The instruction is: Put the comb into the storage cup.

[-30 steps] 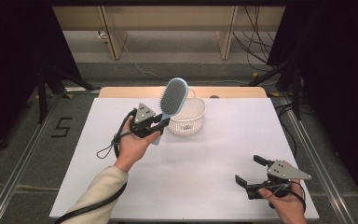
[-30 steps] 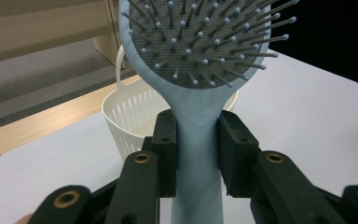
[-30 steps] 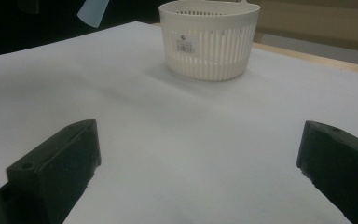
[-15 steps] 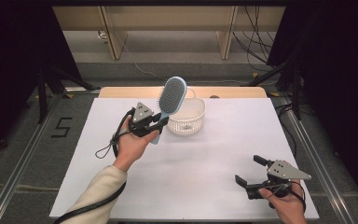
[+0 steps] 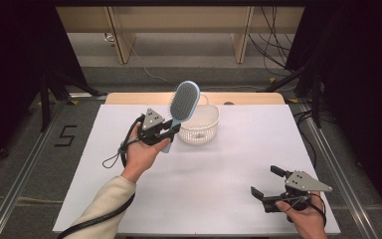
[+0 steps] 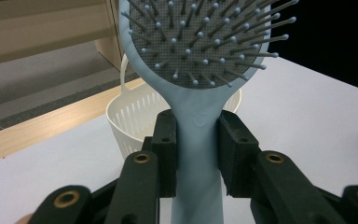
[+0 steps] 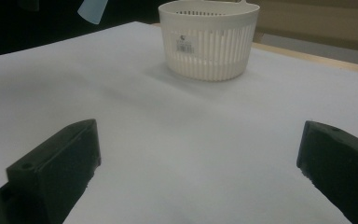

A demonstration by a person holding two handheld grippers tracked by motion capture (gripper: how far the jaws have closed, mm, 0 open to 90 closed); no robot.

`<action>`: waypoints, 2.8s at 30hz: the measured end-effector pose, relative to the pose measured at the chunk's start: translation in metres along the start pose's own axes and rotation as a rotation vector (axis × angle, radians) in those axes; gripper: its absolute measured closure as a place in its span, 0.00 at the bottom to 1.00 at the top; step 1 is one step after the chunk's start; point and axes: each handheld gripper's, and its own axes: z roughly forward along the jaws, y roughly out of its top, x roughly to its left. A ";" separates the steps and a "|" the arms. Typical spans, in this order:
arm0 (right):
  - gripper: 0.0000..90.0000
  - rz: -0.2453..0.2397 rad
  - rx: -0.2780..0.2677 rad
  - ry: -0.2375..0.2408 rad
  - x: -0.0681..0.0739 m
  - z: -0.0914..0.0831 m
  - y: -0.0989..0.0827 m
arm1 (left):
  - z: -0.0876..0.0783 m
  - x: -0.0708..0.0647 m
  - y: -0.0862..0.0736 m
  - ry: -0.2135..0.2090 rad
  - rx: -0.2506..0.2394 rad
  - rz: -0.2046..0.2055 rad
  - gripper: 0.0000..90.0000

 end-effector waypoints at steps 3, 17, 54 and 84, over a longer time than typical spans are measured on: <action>0.00 -0.001 -0.002 0.000 0.000 0.000 0.000 | 0.000 0.000 0.001 0.003 -0.006 -0.003 0.78; 0.00 0.001 -0.002 -0.001 0.000 0.000 0.000 | 0.001 -0.001 0.002 0.004 -0.008 0.000 0.78; 0.00 0.002 -0.005 -0.002 0.000 0.000 0.000 | 0.005 -0.001 0.014 0.002 -0.036 0.003 0.78; 0.00 0.003 -0.005 0.003 0.000 0.000 0.000 | 0.010 -0.001 0.019 0.009 -0.041 0.004 0.78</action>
